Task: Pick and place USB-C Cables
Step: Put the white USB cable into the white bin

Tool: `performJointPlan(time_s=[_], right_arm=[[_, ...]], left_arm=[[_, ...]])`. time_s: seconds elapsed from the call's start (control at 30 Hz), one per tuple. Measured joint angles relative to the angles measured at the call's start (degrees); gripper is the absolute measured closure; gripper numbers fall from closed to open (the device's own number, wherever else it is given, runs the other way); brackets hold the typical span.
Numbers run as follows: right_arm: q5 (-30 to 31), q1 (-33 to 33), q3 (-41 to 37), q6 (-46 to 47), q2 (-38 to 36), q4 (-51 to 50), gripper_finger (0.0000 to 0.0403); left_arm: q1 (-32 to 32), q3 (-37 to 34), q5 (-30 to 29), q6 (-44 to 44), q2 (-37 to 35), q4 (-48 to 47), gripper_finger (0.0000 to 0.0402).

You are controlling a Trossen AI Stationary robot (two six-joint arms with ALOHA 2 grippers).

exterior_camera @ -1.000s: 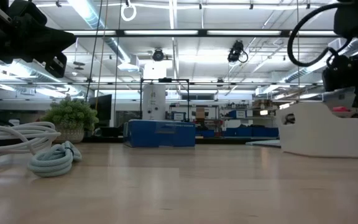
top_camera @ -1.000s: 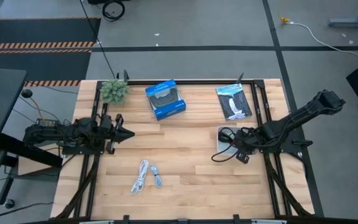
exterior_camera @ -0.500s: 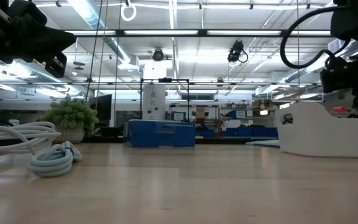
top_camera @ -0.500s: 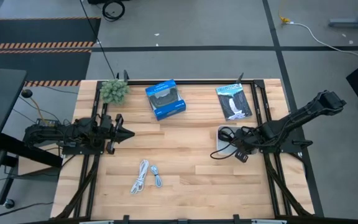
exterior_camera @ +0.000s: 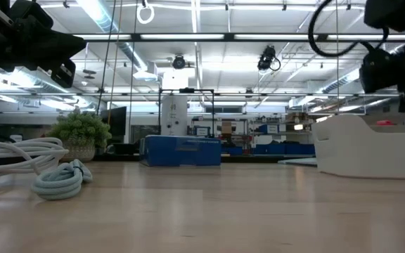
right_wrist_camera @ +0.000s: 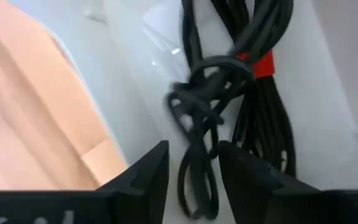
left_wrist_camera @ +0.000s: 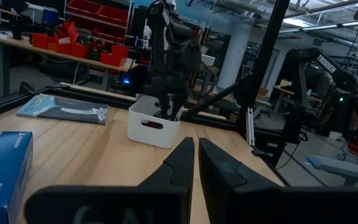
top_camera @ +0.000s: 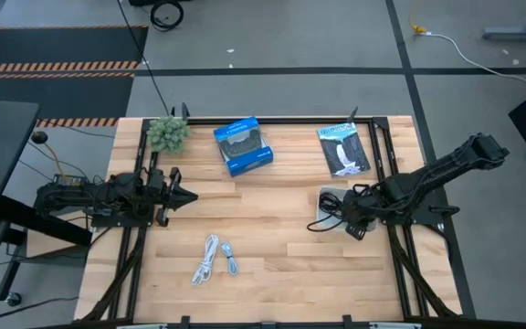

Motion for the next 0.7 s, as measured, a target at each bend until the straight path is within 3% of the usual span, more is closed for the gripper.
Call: performJointPlan(time_s=[0.17,0.33,0.53,0.7], right_arm=[[1.71,-0.78,7.64,-2.38,0.0,-9.22,0.0255],[8.04,-0.94,15.51,-4.48,-0.02,-16.33,0.0256],[23.03,-0.81,20.38,-15.43,-0.2,-9.58,0.0256],[25.95,-1.54,20.38,-30.57,-1.07,1.63,0.0256]], left_arm=[[0.02,-0.02,0.0,0.0,0.0,0.0,0.0372],[0.01,0.0,0.0,0.0,0.0,0.02,0.0372],[0.02,-0.01,0.0,0.0,0.0,0.02,0.0372],[0.0,-0.01,0.0,0.0,-0.01,0.02,0.0372]])
